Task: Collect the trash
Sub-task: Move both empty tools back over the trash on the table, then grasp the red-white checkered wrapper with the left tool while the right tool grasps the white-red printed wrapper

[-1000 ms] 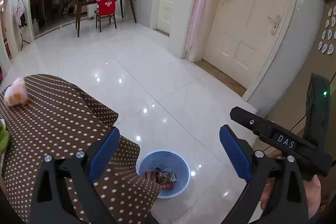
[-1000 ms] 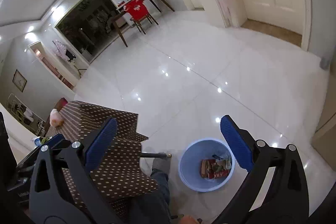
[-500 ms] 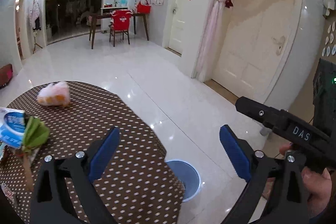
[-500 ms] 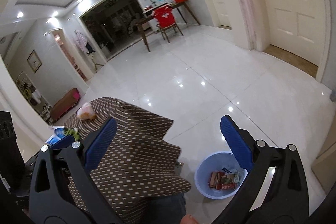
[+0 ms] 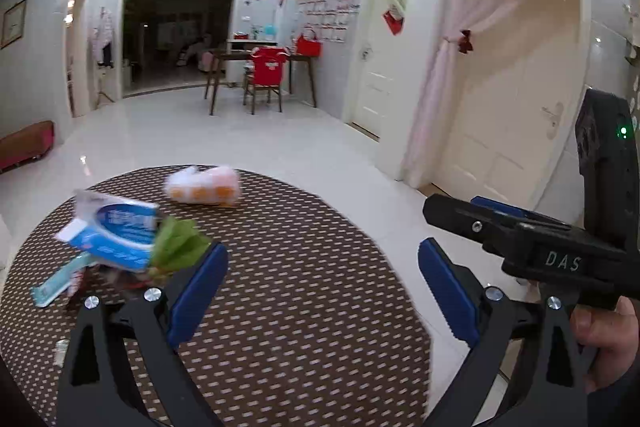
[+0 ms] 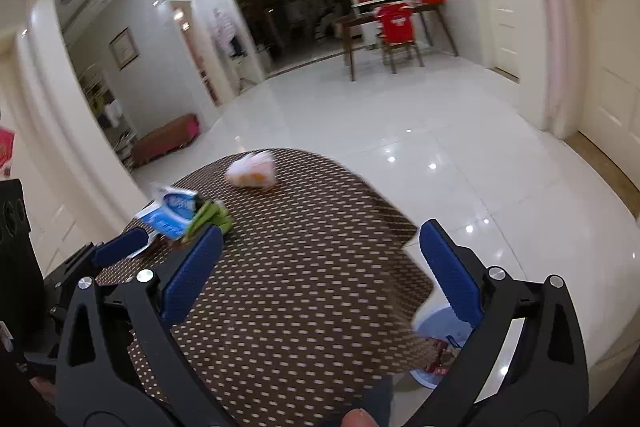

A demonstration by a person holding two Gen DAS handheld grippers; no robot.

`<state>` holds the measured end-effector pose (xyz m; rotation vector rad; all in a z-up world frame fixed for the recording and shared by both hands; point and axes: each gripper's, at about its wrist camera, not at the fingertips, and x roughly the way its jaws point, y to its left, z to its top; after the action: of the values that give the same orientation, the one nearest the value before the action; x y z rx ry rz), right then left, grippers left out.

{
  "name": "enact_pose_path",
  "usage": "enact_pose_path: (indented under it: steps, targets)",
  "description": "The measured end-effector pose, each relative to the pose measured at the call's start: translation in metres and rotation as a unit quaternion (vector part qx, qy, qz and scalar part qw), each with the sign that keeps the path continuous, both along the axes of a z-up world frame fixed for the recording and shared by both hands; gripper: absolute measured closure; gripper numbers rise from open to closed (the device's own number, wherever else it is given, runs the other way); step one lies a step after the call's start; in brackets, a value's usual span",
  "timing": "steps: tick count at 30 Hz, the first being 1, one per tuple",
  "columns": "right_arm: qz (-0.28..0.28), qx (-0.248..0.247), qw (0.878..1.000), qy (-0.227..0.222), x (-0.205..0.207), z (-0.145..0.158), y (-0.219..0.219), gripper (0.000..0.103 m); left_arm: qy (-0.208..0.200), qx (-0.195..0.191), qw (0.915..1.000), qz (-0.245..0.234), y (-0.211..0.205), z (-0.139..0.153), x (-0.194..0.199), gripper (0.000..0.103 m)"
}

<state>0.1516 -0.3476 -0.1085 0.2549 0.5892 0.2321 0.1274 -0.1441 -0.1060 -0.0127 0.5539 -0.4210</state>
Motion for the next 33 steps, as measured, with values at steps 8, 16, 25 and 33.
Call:
enact_pose_path:
  steps: [8,16,25,33]
  targets:
    - [0.068,-0.017,0.997,0.009,0.013,-0.005,0.062,0.006,-0.012,0.029,0.9990,0.032,0.070,-0.009,-0.012,0.009]
    - [0.114,-0.023,0.993,0.035,0.029,-0.022,0.116,0.006,0.003,0.103,0.9933,0.052,0.147,-0.045,-0.015,0.009]
    - [0.143,-0.027,0.987,0.066,0.033,-0.044,0.156,0.006,0.009,0.227,0.9732,-0.038,0.174,-0.078,-0.006,0.009]
    - [0.158,-0.039,0.983,0.081,0.031,-0.050,0.171,0.006,0.089,0.189,0.9706,-0.120,0.187,-0.088,0.012,0.057]
